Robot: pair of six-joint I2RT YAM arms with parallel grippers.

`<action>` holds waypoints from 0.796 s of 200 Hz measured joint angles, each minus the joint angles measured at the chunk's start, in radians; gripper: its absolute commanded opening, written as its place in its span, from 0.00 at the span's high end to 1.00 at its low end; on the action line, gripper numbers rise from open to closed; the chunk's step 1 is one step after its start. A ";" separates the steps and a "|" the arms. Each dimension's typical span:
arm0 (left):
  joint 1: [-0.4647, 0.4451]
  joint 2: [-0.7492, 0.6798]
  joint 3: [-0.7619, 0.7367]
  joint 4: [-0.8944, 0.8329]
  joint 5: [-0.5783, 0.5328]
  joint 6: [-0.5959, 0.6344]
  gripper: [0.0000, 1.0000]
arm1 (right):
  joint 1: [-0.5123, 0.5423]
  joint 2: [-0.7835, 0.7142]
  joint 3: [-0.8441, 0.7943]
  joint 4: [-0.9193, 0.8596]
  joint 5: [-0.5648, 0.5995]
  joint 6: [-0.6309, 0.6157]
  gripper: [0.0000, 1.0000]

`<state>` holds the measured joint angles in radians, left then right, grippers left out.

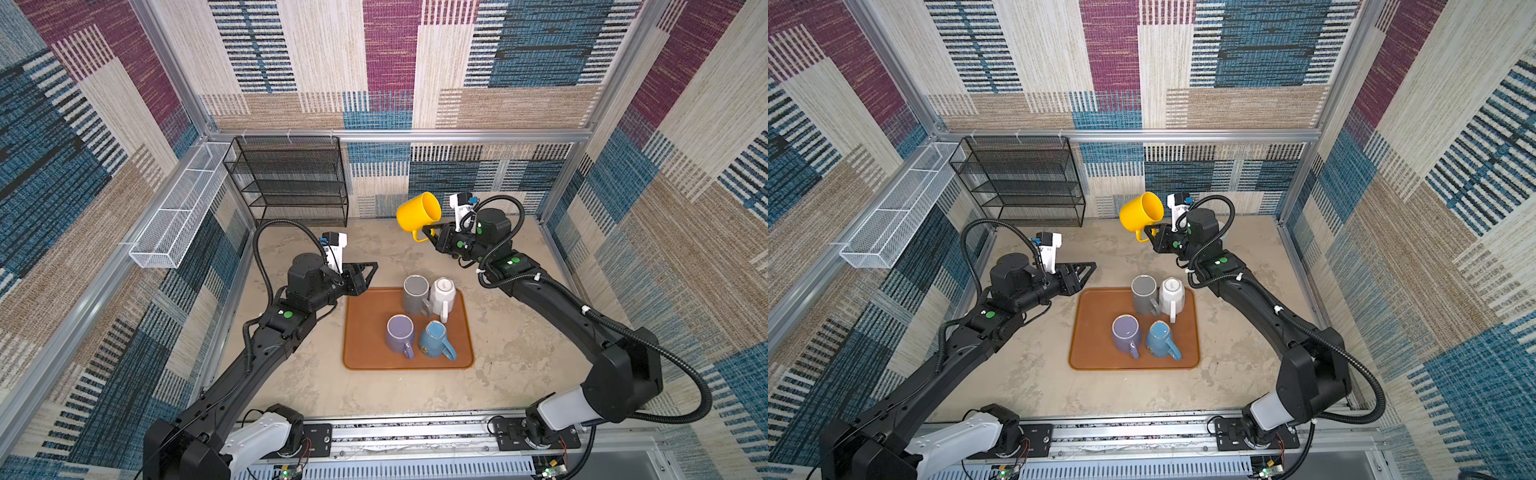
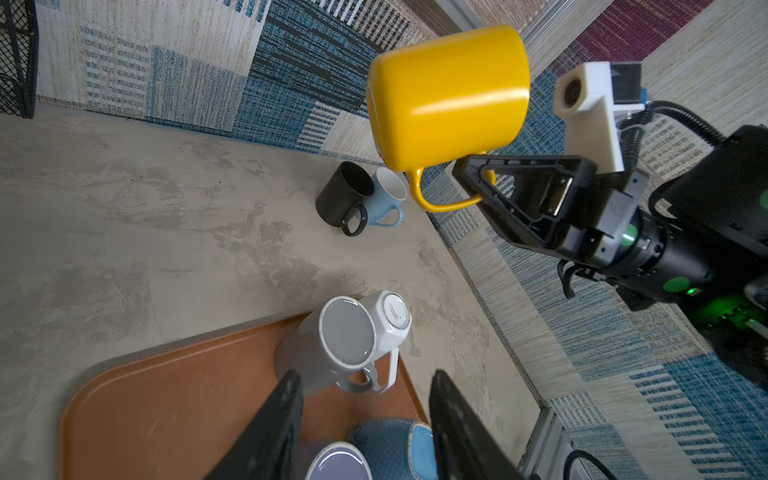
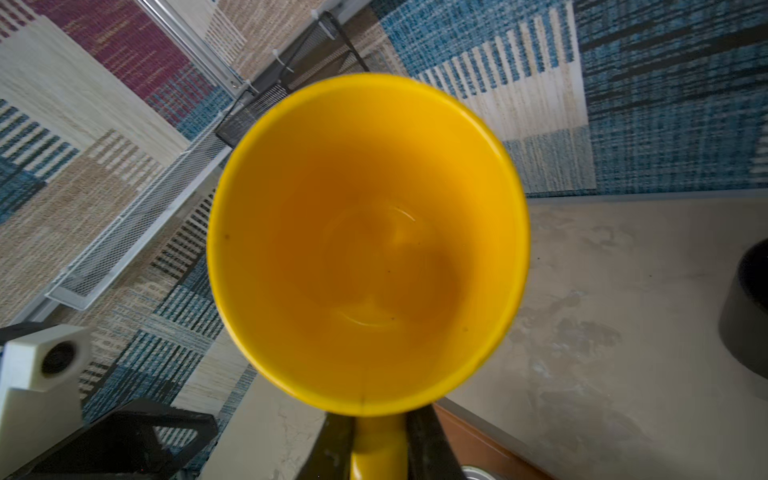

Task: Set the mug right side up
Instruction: 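Lower the upright yellow mug beside the black mug with the right gripper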

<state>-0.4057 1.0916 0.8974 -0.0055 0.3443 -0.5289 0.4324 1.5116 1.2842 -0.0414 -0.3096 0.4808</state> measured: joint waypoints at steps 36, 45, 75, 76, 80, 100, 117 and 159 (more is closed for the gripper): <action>0.000 0.008 0.000 -0.002 0.000 0.000 0.50 | -0.006 0.064 0.039 -0.063 0.079 -0.038 1.00; 0.000 0.011 0.000 -0.003 0.000 0.000 0.50 | -0.007 0.082 0.045 -0.071 0.095 -0.042 1.00; 0.000 0.014 0.000 -0.007 0.002 0.000 0.51 | -0.008 0.155 0.082 -0.116 0.164 -0.053 1.00; 0.000 0.014 0.000 -0.007 0.002 0.000 0.51 | -0.008 0.155 0.082 -0.116 0.164 -0.053 1.00; 0.000 0.014 0.000 -0.007 0.002 0.000 0.51 | -0.008 0.169 0.090 -0.123 0.176 -0.053 1.00; 0.000 0.016 0.000 -0.007 0.002 0.000 0.51 | -0.008 0.222 0.119 -0.140 0.234 -0.055 1.00; 0.000 0.021 0.000 -0.007 0.002 0.000 0.51 | -0.009 0.268 0.141 -0.154 0.273 -0.055 1.00; 0.000 0.027 0.000 -0.008 0.004 0.000 0.52 | -0.008 0.370 0.214 -0.194 0.376 -0.051 1.00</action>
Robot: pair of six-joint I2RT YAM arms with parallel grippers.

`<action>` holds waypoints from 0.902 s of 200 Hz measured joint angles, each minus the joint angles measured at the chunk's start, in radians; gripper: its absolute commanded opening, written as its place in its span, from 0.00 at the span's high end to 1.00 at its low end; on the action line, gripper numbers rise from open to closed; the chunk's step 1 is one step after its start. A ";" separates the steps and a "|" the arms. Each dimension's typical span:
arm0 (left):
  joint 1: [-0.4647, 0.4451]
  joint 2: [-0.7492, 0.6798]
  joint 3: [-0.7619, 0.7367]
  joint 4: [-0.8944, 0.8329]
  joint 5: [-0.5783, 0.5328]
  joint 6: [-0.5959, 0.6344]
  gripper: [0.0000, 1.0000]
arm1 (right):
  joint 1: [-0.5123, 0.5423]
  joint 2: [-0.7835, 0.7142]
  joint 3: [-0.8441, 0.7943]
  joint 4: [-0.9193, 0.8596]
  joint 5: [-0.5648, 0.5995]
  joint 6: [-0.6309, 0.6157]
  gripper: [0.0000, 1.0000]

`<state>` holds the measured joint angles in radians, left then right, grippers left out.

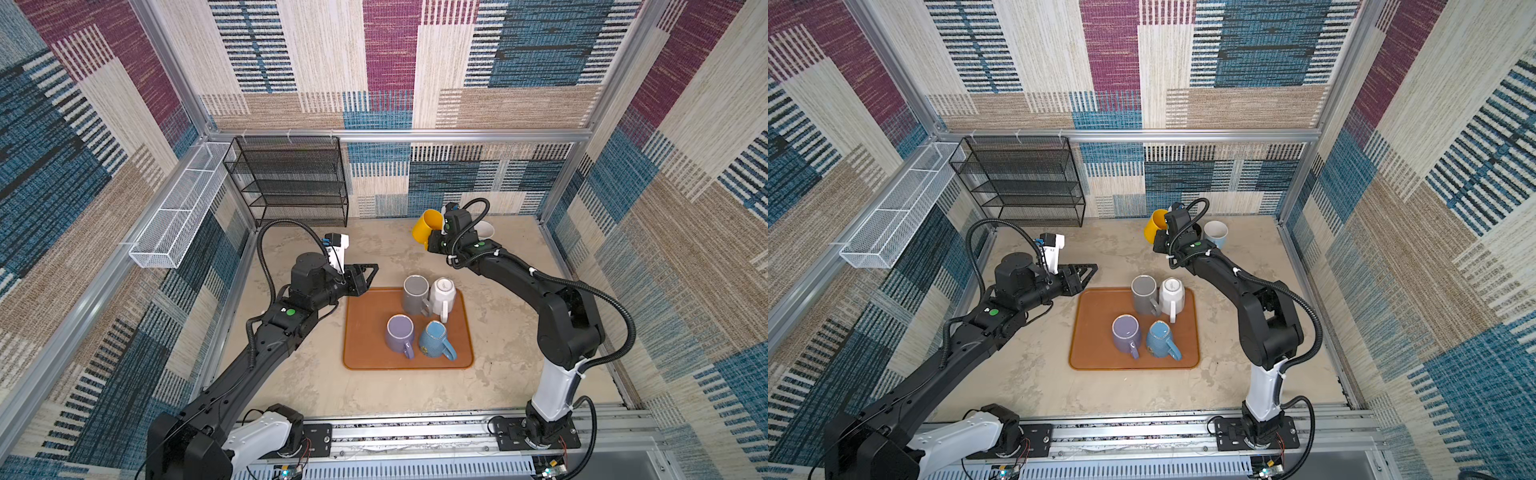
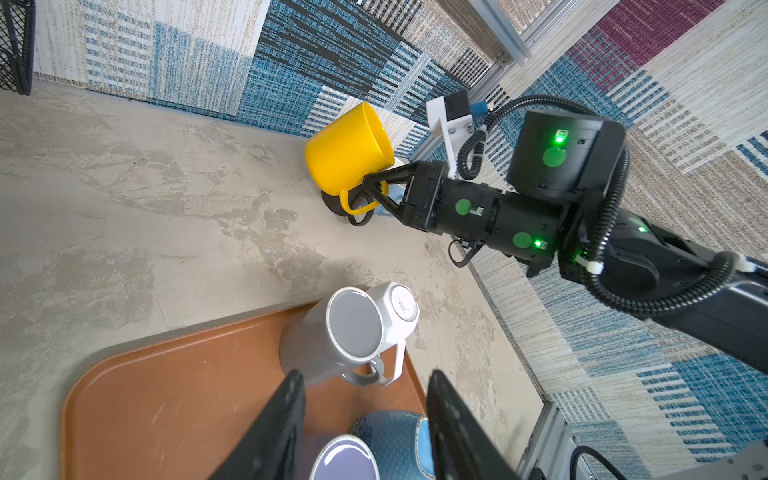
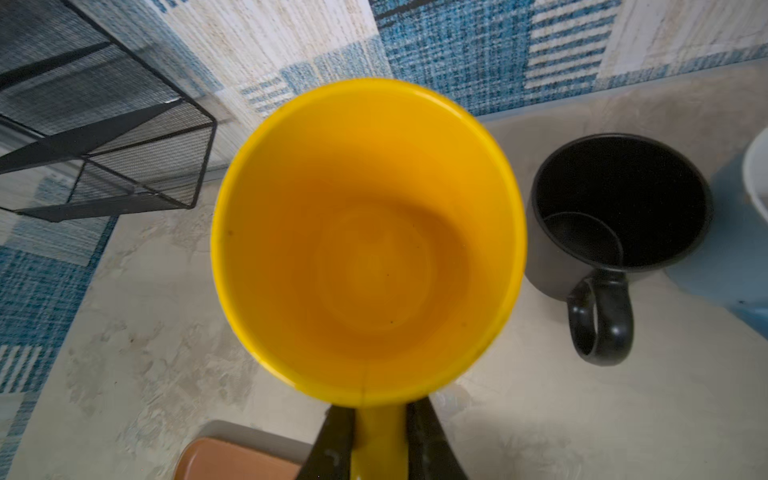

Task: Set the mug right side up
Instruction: 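Lower the upright yellow mug beside the black mug with the right gripper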

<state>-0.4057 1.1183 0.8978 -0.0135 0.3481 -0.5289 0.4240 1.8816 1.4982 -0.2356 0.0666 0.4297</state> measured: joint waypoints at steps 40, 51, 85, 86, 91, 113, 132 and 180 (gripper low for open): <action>0.000 0.007 0.000 -0.001 0.005 0.000 0.52 | 0.000 0.090 0.056 -0.028 0.076 0.004 1.00; 0.000 0.007 0.000 -0.001 0.008 0.000 0.52 | 0.000 0.108 0.070 -0.037 0.092 0.005 1.00; 0.000 0.007 0.000 -0.001 0.021 0.000 0.52 | 0.000 0.159 0.106 -0.069 0.131 0.004 1.00; 0.000 0.007 0.000 -0.001 0.021 0.000 0.52 | 0.000 0.162 0.109 -0.070 0.132 0.004 1.00; 0.000 0.007 0.000 -0.001 0.021 0.000 0.52 | 0.000 0.169 0.118 -0.074 0.137 0.004 1.00; 0.000 0.007 0.000 -0.001 0.022 0.000 0.52 | 0.001 0.192 0.147 -0.077 0.161 0.002 1.00; 0.000 0.007 0.000 -0.001 0.022 0.000 0.52 | 0.001 0.207 0.159 -0.077 0.165 -0.002 1.00; 0.000 0.005 0.002 -0.005 0.022 0.000 0.53 | 0.001 0.261 0.216 -0.095 0.169 -0.016 1.00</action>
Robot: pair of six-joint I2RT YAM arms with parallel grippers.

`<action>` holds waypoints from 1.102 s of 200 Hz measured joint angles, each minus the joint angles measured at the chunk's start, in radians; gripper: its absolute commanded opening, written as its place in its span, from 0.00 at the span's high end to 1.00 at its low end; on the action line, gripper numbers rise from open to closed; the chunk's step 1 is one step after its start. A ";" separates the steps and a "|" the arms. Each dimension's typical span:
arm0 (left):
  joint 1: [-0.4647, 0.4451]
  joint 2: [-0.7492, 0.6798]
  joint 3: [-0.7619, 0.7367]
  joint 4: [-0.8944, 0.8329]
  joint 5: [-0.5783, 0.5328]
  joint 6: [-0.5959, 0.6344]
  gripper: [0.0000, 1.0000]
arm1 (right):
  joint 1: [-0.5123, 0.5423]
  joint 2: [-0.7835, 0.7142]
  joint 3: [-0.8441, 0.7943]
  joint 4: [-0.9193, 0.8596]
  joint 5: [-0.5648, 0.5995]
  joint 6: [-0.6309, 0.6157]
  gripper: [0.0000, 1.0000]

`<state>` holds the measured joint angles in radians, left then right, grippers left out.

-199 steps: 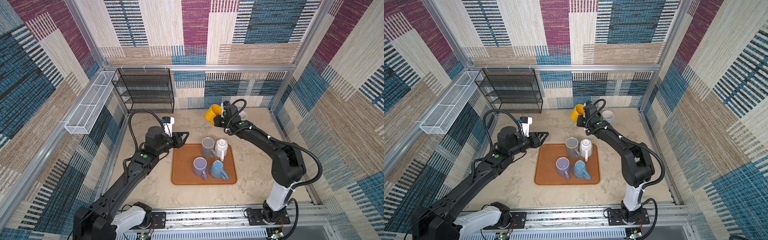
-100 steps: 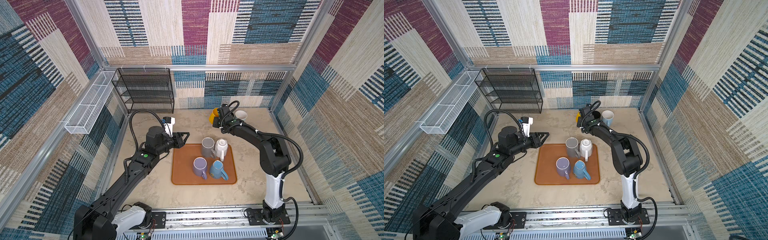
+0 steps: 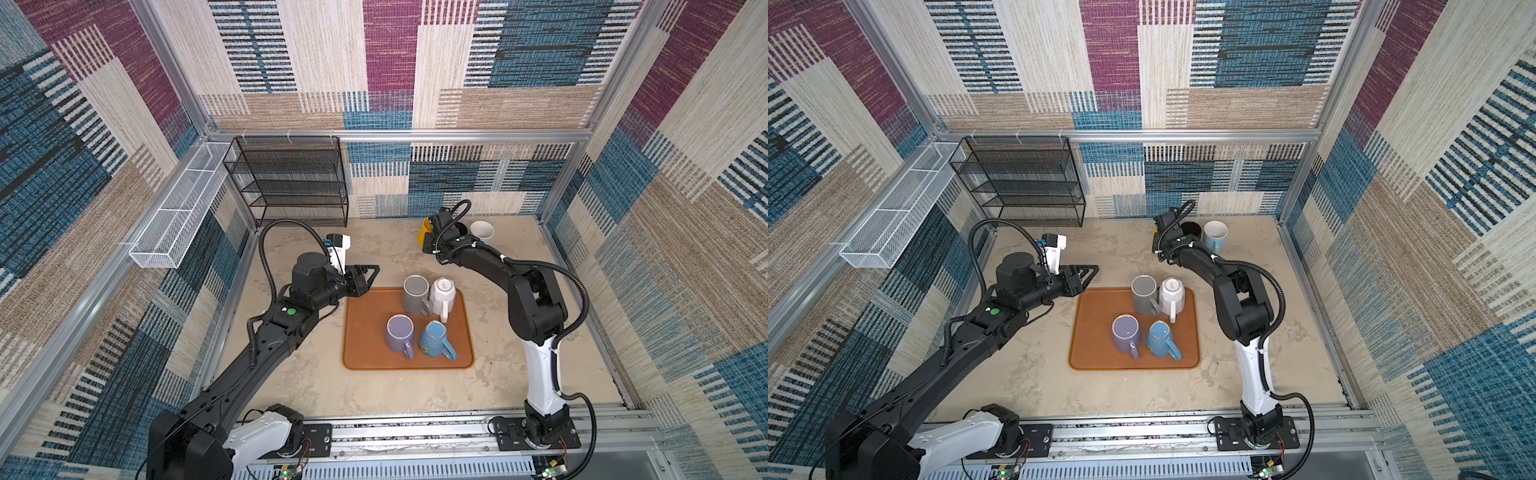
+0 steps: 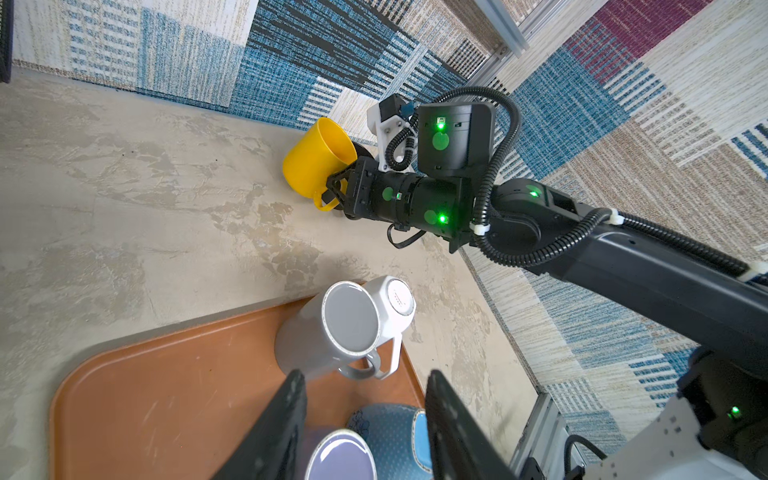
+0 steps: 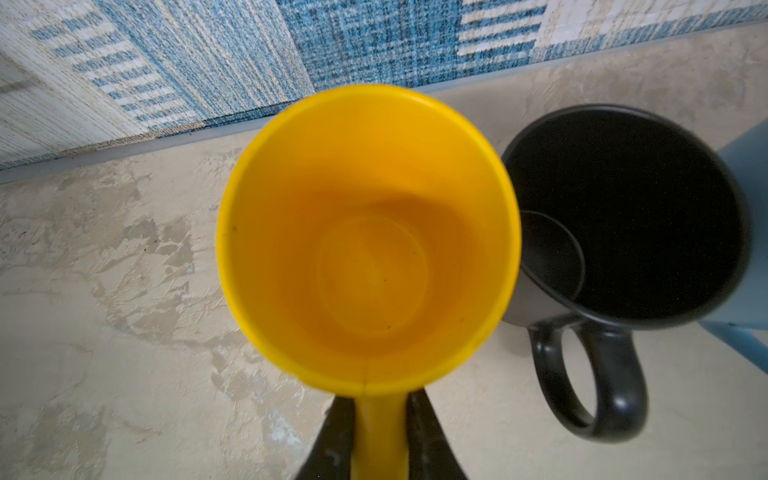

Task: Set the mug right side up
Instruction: 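Lower the upright yellow mug beside the black mug with the right gripper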

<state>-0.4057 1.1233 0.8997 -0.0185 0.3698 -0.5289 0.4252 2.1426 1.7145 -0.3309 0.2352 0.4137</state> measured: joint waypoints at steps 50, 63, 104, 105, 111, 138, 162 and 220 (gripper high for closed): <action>0.000 0.001 0.005 -0.001 0.000 0.000 0.53 | 0.000 0.043 0.043 -0.018 0.005 -0.011 1.00; 0.000 0.002 0.007 0.000 0.000 0.000 0.53 | 0.000 0.055 0.054 -0.026 0.010 -0.011 1.00; 0.000 0.003 0.011 0.000 0.000 0.000 0.54 | 0.000 0.081 0.081 -0.049 0.025 -0.014 1.00; 0.000 0.003 0.011 0.000 0.000 0.000 0.54 | 0.000 0.082 0.082 -0.050 0.026 -0.014 1.00; 0.000 0.003 0.011 0.000 0.000 0.000 0.54 | 0.001 0.083 0.085 -0.054 0.030 -0.014 1.00; 0.000 0.005 0.011 0.000 0.001 0.000 0.54 | 0.003 0.093 0.098 -0.060 0.037 -0.013 1.00; 0.000 0.005 0.011 0.000 0.002 0.000 0.54 | 0.008 0.108 0.115 -0.077 0.038 -0.013 1.00; 0.000 0.000 0.011 0.001 0.003 0.001 0.55 | 0.026 0.127 0.142 -0.103 0.086 -0.013 1.00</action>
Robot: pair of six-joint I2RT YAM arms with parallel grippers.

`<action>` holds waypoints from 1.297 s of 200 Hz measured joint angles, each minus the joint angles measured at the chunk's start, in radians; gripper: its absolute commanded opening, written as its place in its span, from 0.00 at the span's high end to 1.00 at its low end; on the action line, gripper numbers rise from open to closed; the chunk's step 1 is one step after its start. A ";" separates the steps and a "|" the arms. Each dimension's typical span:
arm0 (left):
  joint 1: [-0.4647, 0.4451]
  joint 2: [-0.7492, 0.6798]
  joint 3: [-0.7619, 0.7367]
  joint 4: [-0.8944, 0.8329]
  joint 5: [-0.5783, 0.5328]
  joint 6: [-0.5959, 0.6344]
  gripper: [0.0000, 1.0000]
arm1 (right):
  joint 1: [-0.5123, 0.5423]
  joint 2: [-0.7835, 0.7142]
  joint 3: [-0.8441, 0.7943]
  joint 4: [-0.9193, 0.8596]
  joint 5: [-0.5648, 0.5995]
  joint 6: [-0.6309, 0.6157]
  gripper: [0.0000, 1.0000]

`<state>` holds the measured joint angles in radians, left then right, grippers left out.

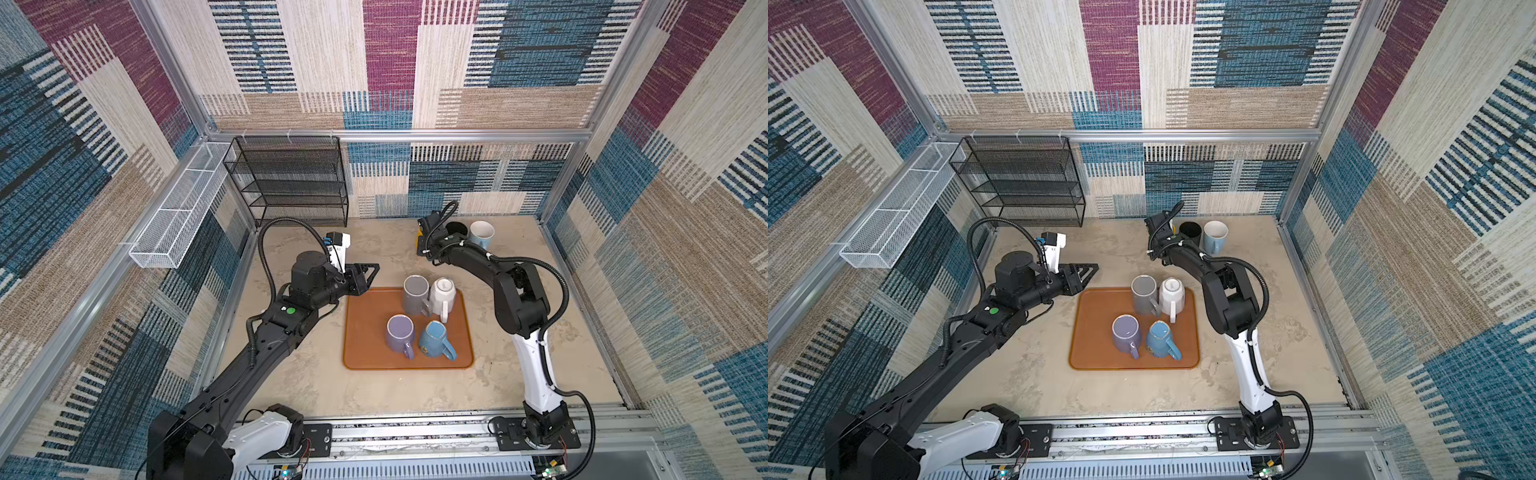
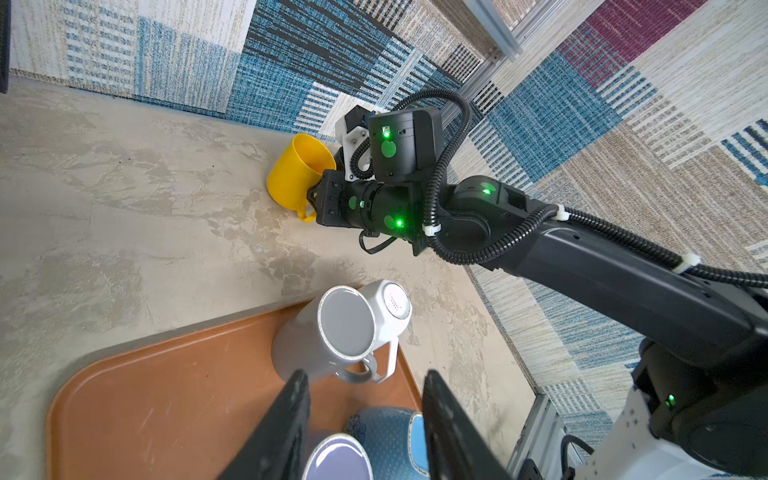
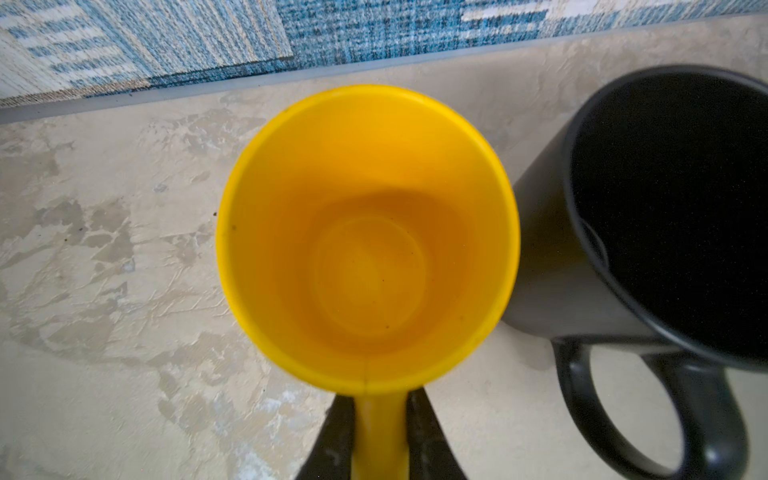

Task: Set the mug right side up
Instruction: 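Lower the upright yellow mug beside the black mug with the right gripper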

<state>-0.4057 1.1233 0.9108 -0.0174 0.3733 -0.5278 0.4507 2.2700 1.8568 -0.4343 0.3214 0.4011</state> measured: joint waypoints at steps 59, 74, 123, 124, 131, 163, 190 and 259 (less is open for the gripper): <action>0.000 -0.014 -0.004 0.001 0.000 0.000 0.55 | 0.001 0.018 0.023 -0.015 0.042 0.002 1.00; 0.000 -0.016 -0.006 0.001 0.000 0.000 0.55 | 0.001 0.020 0.026 -0.019 0.048 0.002 1.00; 0.000 -0.020 -0.006 0.001 0.000 0.000 0.55 | 0.002 0.023 0.030 -0.026 0.057 -0.003 0.99; 0.000 -0.020 -0.006 0.001 0.000 0.000 0.55 | 0.002 0.023 0.030 -0.026 0.057 -0.005 0.99; 0.000 -0.020 -0.006 0.001 0.000 0.001 0.55 | 0.002 0.025 0.032 -0.027 0.057 -0.009 0.98; 0.000 -0.020 -0.006 -0.002 0.000 0.003 0.49 | 0.002 0.029 0.035 -0.027 0.069 -0.009 0.86; 0.000 -0.021 -0.003 -0.005 0.000 0.003 0.38 | 0.002 0.029 0.031 -0.025 0.072 -0.009 0.79; 0.000 -0.029 -0.001 -0.024 0.000 0.004 0.28 | -0.001 0.028 0.010 -0.014 0.047 -0.013 0.61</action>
<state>-0.4057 1.0939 0.9096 -0.0414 0.3729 -0.5236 0.4496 2.2978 1.8671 -0.4480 0.3679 0.3882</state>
